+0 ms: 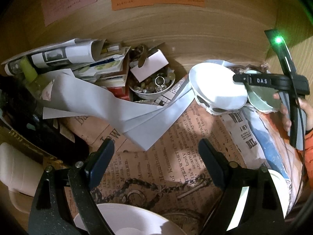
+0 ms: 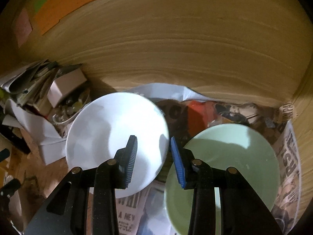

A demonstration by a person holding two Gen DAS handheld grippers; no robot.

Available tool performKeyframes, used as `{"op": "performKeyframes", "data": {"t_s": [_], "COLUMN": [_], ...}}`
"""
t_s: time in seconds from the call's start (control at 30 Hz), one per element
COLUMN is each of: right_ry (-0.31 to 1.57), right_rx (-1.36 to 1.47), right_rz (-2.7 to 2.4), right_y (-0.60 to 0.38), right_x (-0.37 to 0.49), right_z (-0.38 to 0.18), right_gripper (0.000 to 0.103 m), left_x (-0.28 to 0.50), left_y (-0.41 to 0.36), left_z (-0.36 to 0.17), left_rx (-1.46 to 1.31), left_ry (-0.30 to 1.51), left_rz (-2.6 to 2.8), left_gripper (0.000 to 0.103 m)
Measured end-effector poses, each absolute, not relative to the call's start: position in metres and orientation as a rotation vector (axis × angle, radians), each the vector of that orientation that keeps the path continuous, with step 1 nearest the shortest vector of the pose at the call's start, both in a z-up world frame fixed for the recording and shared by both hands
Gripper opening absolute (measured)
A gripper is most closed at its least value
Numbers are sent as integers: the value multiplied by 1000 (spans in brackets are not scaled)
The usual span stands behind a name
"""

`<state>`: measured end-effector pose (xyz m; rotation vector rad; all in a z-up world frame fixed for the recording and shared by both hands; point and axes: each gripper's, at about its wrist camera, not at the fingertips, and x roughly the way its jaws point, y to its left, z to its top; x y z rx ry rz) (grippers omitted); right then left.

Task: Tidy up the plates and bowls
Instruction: 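Close both grippers on the white bowl rim and lift it, then carry the white bowl with both grippers over the pink bowl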

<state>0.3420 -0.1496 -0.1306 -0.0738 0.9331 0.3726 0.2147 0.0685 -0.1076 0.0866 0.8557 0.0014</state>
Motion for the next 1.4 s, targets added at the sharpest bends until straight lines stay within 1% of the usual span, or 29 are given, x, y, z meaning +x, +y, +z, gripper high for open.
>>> {"op": "performKeyframes", "data": {"t_s": [0.4, 0.47, 0.53, 0.57, 0.63, 0.8, 0.93, 1.23, 1.3, 1.33, 1.4], "right_ry": [1035, 1056, 1054, 1054, 1068, 1077, 1070, 1071, 1077, 1082, 1089], "right_rx": [25, 34, 13, 16, 38, -24, -66, -88, -83, -74, -48], "right_rz": [455, 457, 442, 445, 471, 521, 562, 647, 636, 629, 615], "right_y": [-152, -150, -149, -150, -152, -145, -138, -129, -134, -134, -137], "right_x": [378, 380, 379, 378, 373, 344, 313, 263, 258, 258, 259], "right_z": [-143, -147, -149, -148, -148, -149, -153, -146, -144, -144, -146], "right_gripper": [32, 23, 19, 14, 10, 9, 12, 12, 12, 14, 17], "left_x": [206, 205, 205, 206, 207, 214, 224, 258, 264, 264, 267], "left_y": [71, 71, 70, 70, 68, 61, 57, 58, 60, 58, 57], "left_z": [-107, -107, -108, -108, -108, -108, -110, -125, -131, -133, -138], "left_rx": [83, 84, 84, 82, 78, 59, 41, -47, -57, -52, -42], "left_ry": [863, 863, 863, 867, 874, 889, 915, 1039, 1056, 1063, 1081], "left_rz": [31, 38, 46, 48, 48, 29, 16, -46, -53, -54, -64], "left_gripper": [89, 89, 89, 89, 89, 89, 89, 89, 87, 86, 81]}}
